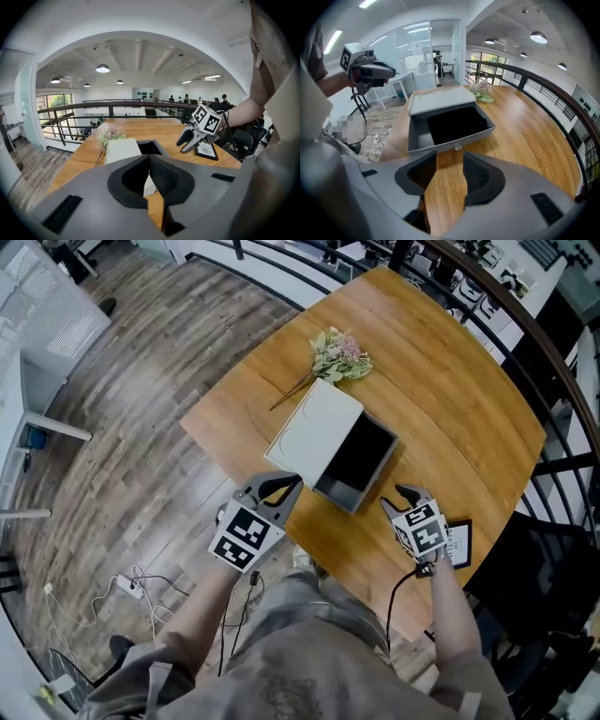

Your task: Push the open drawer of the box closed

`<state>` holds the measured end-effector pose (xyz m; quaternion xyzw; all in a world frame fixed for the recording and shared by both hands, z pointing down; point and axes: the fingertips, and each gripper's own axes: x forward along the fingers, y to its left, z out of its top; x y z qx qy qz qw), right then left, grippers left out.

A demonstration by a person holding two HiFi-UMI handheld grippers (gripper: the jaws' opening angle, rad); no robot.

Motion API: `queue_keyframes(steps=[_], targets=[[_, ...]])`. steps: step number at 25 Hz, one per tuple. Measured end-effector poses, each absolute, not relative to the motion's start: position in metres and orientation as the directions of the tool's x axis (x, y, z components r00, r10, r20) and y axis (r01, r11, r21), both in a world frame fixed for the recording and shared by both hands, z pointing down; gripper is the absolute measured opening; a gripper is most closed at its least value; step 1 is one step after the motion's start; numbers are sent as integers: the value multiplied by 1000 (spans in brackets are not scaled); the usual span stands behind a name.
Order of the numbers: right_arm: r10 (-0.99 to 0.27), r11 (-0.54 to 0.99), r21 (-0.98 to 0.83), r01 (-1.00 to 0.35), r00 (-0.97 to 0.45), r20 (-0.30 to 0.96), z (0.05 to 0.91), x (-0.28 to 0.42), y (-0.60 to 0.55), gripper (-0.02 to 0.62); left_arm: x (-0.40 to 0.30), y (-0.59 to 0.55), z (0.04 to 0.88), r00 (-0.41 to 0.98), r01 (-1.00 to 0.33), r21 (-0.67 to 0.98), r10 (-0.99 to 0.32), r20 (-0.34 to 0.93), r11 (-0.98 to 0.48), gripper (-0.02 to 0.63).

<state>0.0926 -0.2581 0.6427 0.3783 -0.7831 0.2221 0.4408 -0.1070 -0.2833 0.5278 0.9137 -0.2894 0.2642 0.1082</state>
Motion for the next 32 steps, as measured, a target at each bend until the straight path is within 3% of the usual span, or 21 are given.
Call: queue_keyframes(steps=[10,23,29,31,32], targets=[[-337,653,4,-757,-286,897,689,90,-280,190,-107,-290,601,645,-663,188,-426,635,-725,17],[-272,737,0,-676,-297,915,703,72,-289,146,-113,-286,637,588,-726,234,-408,699,-646,17],[-341,725,6,-689,-351,872,690,65,-299,139,-112,-287,635,592,-737,247,-423,686,-629,17],[-379,717,-2,-697,-393,838,684,55,-311,76,-113,-287,636,594,-738,253,-424,684,-625,17],[-385,720,-2,-694,-402,830,683,50,-316,74,-114,-287,636,595,-739,257,-425,682,-623,17]])
